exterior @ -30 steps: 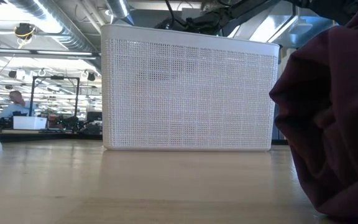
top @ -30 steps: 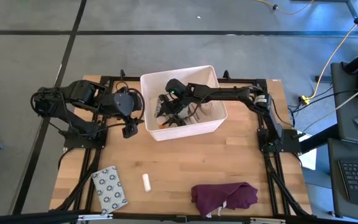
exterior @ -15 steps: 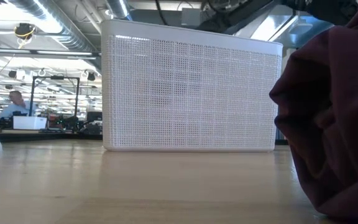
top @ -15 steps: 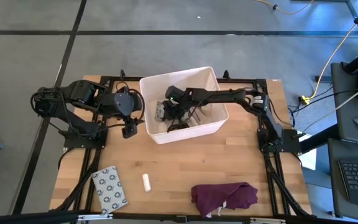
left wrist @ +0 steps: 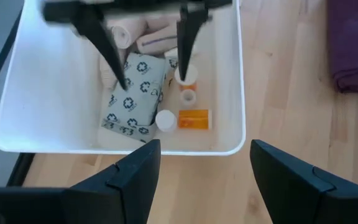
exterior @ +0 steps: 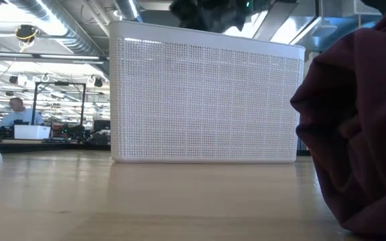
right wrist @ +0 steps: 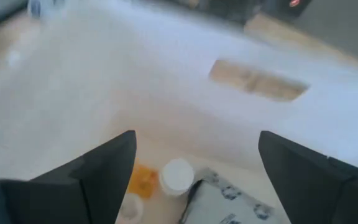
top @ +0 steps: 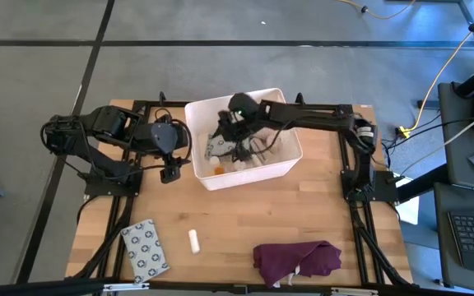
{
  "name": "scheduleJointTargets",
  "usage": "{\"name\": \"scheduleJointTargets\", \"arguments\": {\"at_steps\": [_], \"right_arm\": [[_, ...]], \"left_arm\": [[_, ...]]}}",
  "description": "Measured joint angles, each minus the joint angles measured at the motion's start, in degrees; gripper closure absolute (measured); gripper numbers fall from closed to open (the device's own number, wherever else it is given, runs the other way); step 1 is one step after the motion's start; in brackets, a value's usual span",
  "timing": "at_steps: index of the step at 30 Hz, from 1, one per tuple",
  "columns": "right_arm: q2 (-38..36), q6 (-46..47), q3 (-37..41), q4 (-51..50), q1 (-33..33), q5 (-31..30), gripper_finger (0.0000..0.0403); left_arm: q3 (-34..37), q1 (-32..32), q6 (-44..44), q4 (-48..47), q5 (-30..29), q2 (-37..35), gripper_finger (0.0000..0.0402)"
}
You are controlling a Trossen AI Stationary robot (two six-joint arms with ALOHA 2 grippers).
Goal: Pick & place medical supplies in basket/bin
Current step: Put the white rolled gauze into the white bin
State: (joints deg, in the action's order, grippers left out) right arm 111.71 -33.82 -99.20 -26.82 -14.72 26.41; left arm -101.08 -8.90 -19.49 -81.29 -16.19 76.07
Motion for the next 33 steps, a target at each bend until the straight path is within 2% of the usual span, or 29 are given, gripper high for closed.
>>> {"name": "scheduleJointTargets", "arguments": {"at_steps": [4,9,13,18,23,28,33], "right_arm": [[-5.3,7.06,-4.51,-2.47,-0.02,-0.19,0.0063],[-12.33,12.76,-9.59,-12.49,0.29,-0.12,0.0063],[-19.21,21.0,-9.91,-15.81,2.27,-4.16,0.0063],[-25.41,30.13,-4.43,-19.63,8.34,-10.91,0.0063],[-30.27,39.36,3.44,-19.15,17.22,-19.34,0.0063],[-33.95,48.45,9.8,-15.03,26.18,-32.0,0.0063],[-36.19,54.2,13.15,-13.27,32.76,-37.73,0.0063]], "left_arm": [[0.0,-1.05,2.54,0.12,-0.49,0.14,0.0165],[-0.02,-3.37,4.27,0.5,-0.66,1.71,0.0183],[0.0,-6.17,6.18,0.5,-0.46,3.33,0.0201],[0.0,-10.67,10.24,0.52,-0.31,6.56,0.0226],[0.0,-15.34,19.75,0.32,-0.16,11.45,0.0243],[0.02,-18.67,28.05,0.0,1.43,16.87,0.0235],[0.02,-21.07,35.49,-0.38,5.76,22.9,0.022]]}}
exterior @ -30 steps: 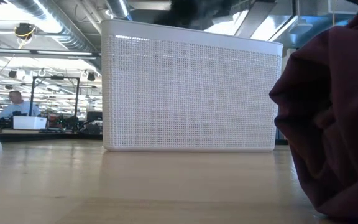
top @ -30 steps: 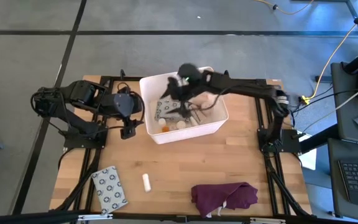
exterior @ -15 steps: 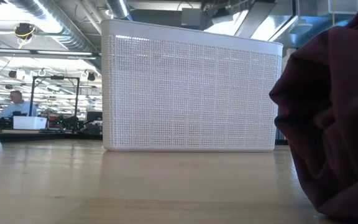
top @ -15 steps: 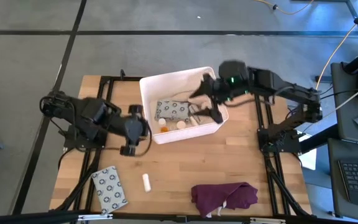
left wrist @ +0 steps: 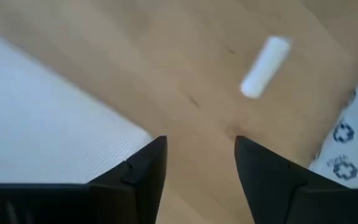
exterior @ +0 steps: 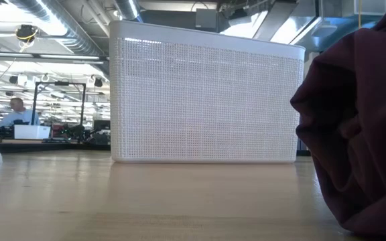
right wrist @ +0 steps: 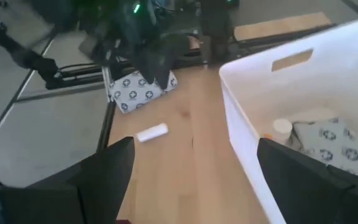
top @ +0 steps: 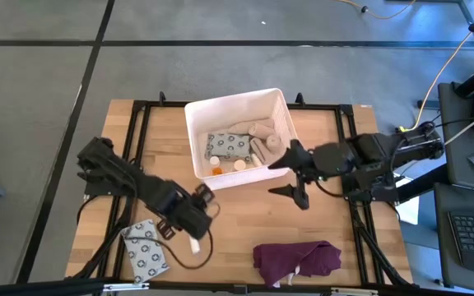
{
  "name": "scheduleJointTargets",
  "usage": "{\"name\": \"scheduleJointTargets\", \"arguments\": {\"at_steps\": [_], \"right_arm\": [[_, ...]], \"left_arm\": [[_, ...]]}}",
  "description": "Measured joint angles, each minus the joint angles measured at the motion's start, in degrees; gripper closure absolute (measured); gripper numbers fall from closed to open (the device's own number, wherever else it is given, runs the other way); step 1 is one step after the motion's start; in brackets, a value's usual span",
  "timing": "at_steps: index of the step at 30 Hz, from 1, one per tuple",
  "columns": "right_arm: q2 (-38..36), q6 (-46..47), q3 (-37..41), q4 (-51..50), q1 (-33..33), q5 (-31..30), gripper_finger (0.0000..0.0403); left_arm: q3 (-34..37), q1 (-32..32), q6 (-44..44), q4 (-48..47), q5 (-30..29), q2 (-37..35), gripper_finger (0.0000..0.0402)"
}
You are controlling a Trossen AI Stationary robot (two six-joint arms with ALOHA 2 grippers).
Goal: Pick & place medical supplies in basket/bin
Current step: Put the white rolled gauze into the white bin
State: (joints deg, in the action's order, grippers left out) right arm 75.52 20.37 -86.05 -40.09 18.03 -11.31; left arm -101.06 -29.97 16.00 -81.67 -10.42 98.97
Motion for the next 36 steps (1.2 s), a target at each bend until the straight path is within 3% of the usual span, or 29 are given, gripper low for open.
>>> {"name": "scheduleJointTargets", "arguments": {"at_steps": [3,7,17,30,36], "right_arm": [[-0.24,3.27,0.99,0.1,3.15,-3.25,0.0063],[-0.22,6.37,2.2,-0.09,7.79,-7.09,0.0063],[-0.2,9.52,3.03,0.03,15.13,-13.07,0.0063],[-0.2,9.5,3.03,0.06,16.77,-13.24,0.0063],[-0.2,9.43,3.03,0.02,16.77,-13.26,0.0063]], "left_arm": [[1.38,-0.83,2.6,-0.1,2.09,3.98,0.0218],[4.85,-1.15,-2.21,-0.07,7.0,8.96,0.0225],[8.24,-4.6,-2.82,11.84,12.19,17.78,0.0252],[8.11,-6.79,-3.2,12.76,11.17,26.7,0.024],[8.05,-6.74,-3.23,12.74,10.99,26.82,0.0283]]}}
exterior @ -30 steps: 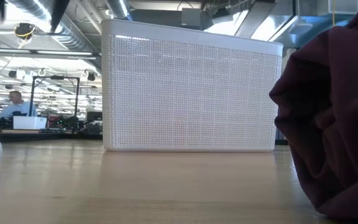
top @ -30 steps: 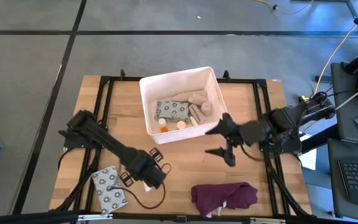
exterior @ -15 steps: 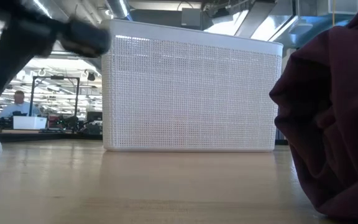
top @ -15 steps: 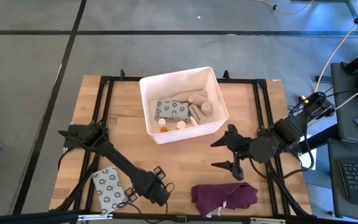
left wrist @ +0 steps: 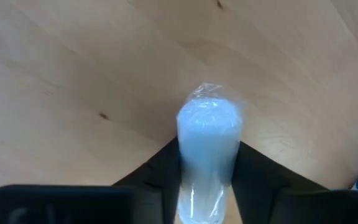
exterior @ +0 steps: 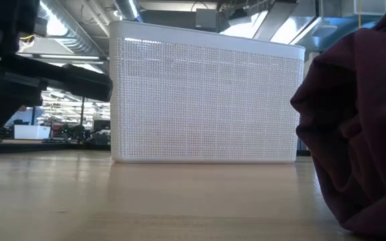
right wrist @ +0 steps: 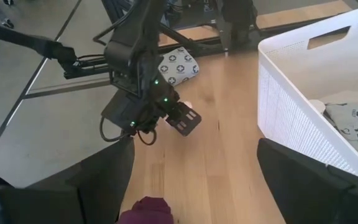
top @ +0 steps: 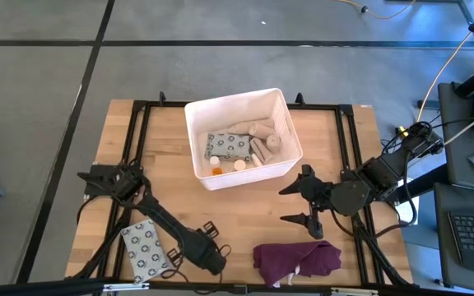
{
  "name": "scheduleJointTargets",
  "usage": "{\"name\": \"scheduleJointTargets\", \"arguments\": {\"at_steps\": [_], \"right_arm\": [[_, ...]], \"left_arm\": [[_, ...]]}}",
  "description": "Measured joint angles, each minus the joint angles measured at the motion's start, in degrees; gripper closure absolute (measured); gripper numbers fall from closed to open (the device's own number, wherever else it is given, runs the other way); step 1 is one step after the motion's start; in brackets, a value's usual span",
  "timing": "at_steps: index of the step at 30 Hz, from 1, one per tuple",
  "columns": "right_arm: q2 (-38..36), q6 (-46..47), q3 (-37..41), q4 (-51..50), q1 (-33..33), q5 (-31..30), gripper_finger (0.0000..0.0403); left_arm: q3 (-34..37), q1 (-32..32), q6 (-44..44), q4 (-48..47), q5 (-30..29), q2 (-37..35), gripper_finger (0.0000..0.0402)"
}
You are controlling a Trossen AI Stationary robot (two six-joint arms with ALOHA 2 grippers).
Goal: Pick & place medical supplies in basket/bin
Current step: Put the white rolled gauze into the white bin
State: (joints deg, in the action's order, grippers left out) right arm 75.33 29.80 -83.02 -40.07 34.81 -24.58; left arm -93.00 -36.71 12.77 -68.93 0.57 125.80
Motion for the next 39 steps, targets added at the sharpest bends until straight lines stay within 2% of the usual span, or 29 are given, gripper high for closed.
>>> {"name": "scheduleJointTargets", "arguments": {"at_steps": [4,7,12,15,18,22,24,28,32,36,39], "right_arm": [[0.01,-0.11,0.0,-0.02,0.0,0.01,0.0063],[0.02,-0.15,0.0,-0.07,0.0,0.02,0.0063],[0.02,-1.39,0.0,-0.4,0.0,0.04,0.0063],[0.02,-1.41,0.0,-0.98,0.0,0.04,0.0063],[0.02,0.62,0.0,-1.92,-0.25,0.1,0.0063],[0.04,1.46,0.0,-4.2,-0.28,0.19,0.0063],[0.23,1.76,0.06,-5.28,-0.28,0.17,0.0063],[1.03,1.82,3.57,-2.64,-0.3,-1.02,0.0063],[1.23,7.01,9.72,0.49,-0.26,-8.78,0.0063],[1.2,13.06,15.15,3.87,-0.27,-10.06,0.0063],[1.1,14.92,18.23,9.68,-0.24,-10.08,0.0063]], "left_arm": [[0.34,0.11,-0.01,-1.43,0.73,-1.37,0.033],[0.27,0.38,-0.33,-6.16,1.37,-4.09,0.0354],[0.25,1.86,-5.87,-14.65,2.11,-12.43,0.0356],[0.25,3.6,-12.38,-14.54,1.61,-19.69,0.0351],[0.2,6.11,-20.45,-10.28,-2.45,-27.21,0.0351],[0.14,10.39,-32.35,0.23,-12.07,-35.2,0.0352],[0.12,13.3,-35.61,5.09,-14.84,-38.58,0.035],[0.12,19.23,-36.04,12.25,-15.03,-44.18,0.0349],[0.03,24.28,-32.14,21.71,-16.25,-47.09,0.035],[0.03,30.73,-23.79,30.01,-12.07,-46.09,0.0351],[0.03,37.11,-22.59,32.81,-9.12,-43.51,0.0351]]}}
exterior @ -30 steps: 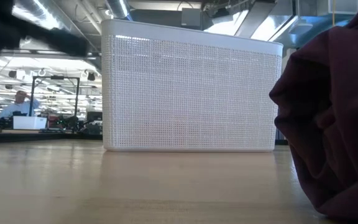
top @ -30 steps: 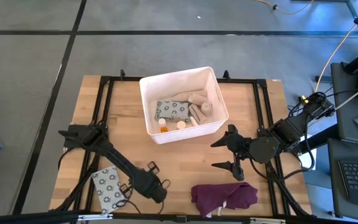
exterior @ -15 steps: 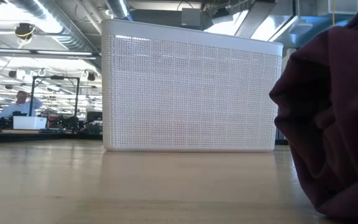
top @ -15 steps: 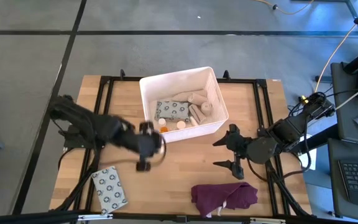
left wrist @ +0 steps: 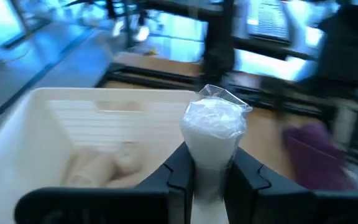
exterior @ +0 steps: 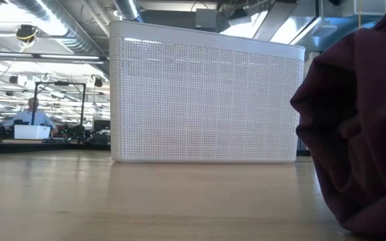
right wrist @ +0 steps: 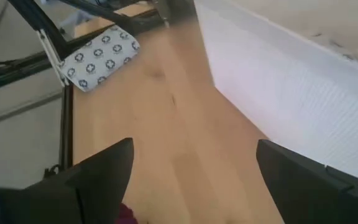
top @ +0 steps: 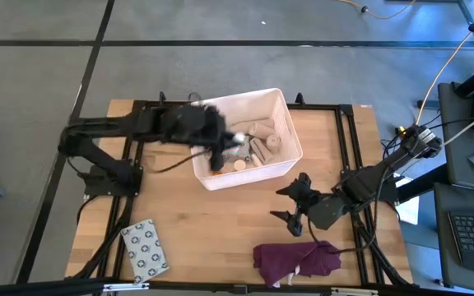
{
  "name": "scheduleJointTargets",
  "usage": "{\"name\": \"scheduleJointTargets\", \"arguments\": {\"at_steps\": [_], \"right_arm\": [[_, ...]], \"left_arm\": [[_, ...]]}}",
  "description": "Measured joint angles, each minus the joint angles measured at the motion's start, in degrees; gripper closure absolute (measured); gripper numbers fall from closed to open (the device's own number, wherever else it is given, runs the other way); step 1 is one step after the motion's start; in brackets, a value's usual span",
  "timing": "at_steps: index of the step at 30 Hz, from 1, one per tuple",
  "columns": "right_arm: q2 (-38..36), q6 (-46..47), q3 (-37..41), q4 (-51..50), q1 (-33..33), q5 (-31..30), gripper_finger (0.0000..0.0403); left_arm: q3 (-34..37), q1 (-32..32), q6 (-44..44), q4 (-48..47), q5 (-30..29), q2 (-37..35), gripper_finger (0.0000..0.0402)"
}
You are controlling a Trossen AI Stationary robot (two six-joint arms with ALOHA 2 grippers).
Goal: Pick & place medical supplies in basket/bin
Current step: Put the white rolled gauze into the white bin
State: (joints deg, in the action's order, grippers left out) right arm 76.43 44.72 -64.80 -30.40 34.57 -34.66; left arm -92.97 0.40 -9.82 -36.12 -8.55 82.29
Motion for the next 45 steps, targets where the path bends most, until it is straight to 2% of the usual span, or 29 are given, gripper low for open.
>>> {"name": "scheduleJointTargets", "arguments": {"at_steps": [7,11,17,24,31,45], "right_arm": [[0.08,0.05,4.64,11.1,-0.02,-0.22,0.0063],[0.06,0.08,5.26,14.01,-0.02,-0.35,0.0063],[0.08,-0.04,5.38,14.83,-0.02,-2.5,0.0063],[0.08,-0.14,5.38,14.8,-0.02,-3.91,0.0063],[0.08,0.13,5.38,14.83,-0.02,-3.99,0.0063],[0.15,0.16,5.38,14.85,-0.02,-3.93,0.0063]], "left_arm": [[0.02,12.65,0.93,7.47,6.16,8.92,0.0351],[0.02,16.92,2.48,12.16,11.2,15.54,0.0351],[0.03,21.37,3.14,12.38,13.21,24.48,0.0351],[0.09,22.02,1.14,15.35,14.31,31.4,0.035],[0.09,21.27,1.6,19.15,12.87,34.02,0.0345],[0.09,20.92,2.19,19.18,12.75,34.04,0.026]]}}
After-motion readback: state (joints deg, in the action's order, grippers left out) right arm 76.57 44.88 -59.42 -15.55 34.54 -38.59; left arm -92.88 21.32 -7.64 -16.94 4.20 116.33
